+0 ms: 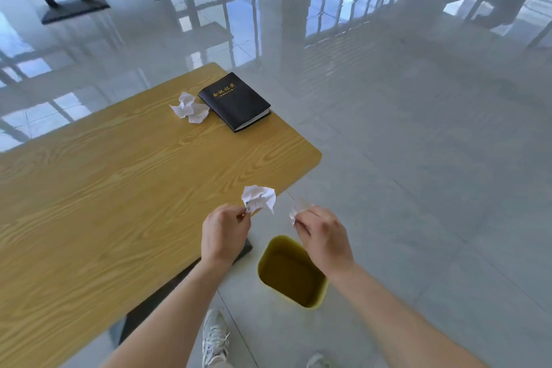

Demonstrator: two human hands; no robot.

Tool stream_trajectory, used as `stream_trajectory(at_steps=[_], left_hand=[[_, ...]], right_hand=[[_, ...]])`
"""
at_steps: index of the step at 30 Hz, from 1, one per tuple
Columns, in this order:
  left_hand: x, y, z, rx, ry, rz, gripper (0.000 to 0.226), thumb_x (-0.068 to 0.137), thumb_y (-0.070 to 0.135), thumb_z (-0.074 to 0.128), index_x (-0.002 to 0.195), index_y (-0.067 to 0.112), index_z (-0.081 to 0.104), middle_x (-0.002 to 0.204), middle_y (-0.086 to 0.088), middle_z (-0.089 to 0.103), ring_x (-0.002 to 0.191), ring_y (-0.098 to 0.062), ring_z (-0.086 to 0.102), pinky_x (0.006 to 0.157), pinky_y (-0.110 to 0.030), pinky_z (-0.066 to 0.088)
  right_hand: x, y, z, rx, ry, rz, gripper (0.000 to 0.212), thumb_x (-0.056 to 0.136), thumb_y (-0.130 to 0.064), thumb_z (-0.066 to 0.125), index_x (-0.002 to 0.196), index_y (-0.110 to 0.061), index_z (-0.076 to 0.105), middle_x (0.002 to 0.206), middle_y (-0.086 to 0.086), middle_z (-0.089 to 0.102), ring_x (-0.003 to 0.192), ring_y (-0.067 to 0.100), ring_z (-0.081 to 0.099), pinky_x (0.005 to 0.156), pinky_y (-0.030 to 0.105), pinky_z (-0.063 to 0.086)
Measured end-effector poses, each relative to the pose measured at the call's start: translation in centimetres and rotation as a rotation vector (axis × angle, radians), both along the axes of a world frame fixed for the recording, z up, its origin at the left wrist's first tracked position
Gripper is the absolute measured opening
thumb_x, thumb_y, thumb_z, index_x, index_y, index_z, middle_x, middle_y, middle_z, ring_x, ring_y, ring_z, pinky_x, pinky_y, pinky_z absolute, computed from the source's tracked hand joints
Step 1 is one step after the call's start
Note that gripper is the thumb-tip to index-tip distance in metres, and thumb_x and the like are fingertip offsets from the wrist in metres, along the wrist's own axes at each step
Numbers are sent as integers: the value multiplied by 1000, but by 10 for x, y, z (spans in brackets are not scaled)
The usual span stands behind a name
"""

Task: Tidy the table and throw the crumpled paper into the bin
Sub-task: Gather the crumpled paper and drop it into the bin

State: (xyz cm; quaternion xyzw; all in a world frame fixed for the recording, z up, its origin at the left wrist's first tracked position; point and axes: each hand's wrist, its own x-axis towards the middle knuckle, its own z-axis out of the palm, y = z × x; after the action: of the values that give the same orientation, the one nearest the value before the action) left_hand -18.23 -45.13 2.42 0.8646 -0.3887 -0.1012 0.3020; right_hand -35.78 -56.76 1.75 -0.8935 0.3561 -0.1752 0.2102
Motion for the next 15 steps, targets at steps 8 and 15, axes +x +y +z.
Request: stream_trajectory(at_steps=[8, 15], left_hand=[[-67, 16, -49, 73, 69, -19, 27, 89, 14, 67, 62, 14, 68, 57, 2, 54, 56, -14, 48, 52, -21, 38], [-91, 16, -134, 221, 223, 19, 27, 90, 14, 64, 64, 15, 70, 57, 1, 57, 53, -15, 50, 49, -31, 44]], right_hand=[[-52, 5, -44, 92, 68, -72, 3, 87, -18, 69, 86, -19, 72, 84, 1, 69, 78, 25, 61, 63, 30, 47], [-72, 11, -122, 200, 140, -97, 9, 88, -16, 67, 93, -19, 74, 92, -2, 72, 83, 26, 63, 65, 36, 53]])
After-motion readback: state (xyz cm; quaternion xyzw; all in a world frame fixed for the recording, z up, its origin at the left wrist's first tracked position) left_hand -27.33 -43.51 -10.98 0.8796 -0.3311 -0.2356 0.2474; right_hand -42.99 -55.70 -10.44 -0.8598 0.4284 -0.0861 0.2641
